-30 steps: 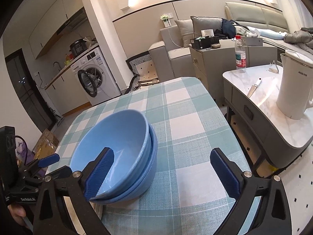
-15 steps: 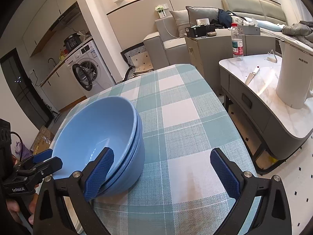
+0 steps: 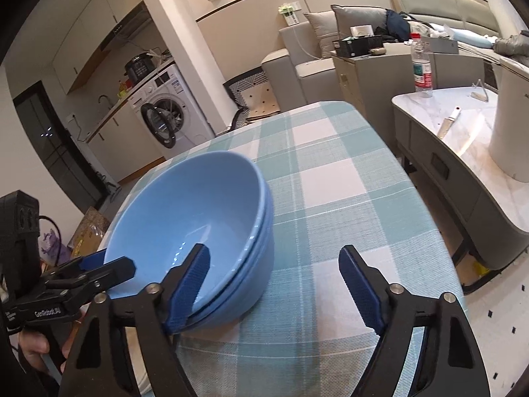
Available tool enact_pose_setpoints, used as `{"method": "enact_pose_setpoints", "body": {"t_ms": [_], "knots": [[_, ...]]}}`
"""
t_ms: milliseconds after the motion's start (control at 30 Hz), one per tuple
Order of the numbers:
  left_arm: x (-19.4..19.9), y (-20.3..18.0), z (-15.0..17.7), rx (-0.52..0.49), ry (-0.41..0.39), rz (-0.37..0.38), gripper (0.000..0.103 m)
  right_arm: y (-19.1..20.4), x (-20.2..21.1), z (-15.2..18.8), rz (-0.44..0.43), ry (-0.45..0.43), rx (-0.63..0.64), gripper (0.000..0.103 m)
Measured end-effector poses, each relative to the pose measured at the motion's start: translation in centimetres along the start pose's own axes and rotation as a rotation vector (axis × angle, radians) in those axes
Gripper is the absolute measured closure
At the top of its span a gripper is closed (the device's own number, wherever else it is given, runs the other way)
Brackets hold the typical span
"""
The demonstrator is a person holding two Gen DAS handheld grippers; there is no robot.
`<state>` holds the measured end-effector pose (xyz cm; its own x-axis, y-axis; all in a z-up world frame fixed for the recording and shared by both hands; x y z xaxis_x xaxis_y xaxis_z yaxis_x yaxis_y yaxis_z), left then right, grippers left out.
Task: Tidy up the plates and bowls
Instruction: 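Open both tools and shift them to the rims of the bowl stack, then close both tools on opposite rims of the bowl stack and lift it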
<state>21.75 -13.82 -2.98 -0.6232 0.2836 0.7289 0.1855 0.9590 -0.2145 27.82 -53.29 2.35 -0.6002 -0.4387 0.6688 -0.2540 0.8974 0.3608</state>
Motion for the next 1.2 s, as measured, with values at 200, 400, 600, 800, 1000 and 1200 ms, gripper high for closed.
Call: {"method": "enact_pose_setpoints", "body": {"t_ms": [200,400,600,800,1000,1200], "knots": [[0.1,-1.2,-0.1,-0.023,-0.006,0.038,0.037,1.4,-0.3,0.4,-0.044,0.005,0.036,0.034],[0.1,-2.1,-0.2,-0.049,-0.009,0.03,0.044,3.2,-0.2,0.7,-0.074,-0.006,0.093,0.046],[0.2,-2.1,-0.2,-0.053,-0.007,0.017,0.046,3.7,-0.1,0.9,-0.053,-0.017,0.123,0.046],[0.2,-1.9,-0.2,-0.063,-0.006,-0.005,0.048,4.0,0.2,1.0,-0.051,-0.025,0.143,0.046],[0.8,-1.8,-0.3,-0.071,-0.023,-0.016,0.049,4.1,0.4,0.9,-0.057,-0.028,0.146,0.046],[0.8,-1.7,-0.2,-0.07,-0.022,-0.016,0.049,4.3,0.6,0.9,-0.054,-0.029,0.148,0.046]]}}
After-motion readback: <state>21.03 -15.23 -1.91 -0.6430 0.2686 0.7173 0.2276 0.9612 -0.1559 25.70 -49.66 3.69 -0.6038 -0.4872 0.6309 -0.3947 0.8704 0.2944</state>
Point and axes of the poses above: each gripper's, at about its wrist camera, not at the fingertips, and x roughly against the way its jaws point, y to its left, z to its underside, the point moved 6 cm from there along -x, roughly the way its jaws point, and after that the axes turned 2 degrees about -x, right-handed, at the moved point
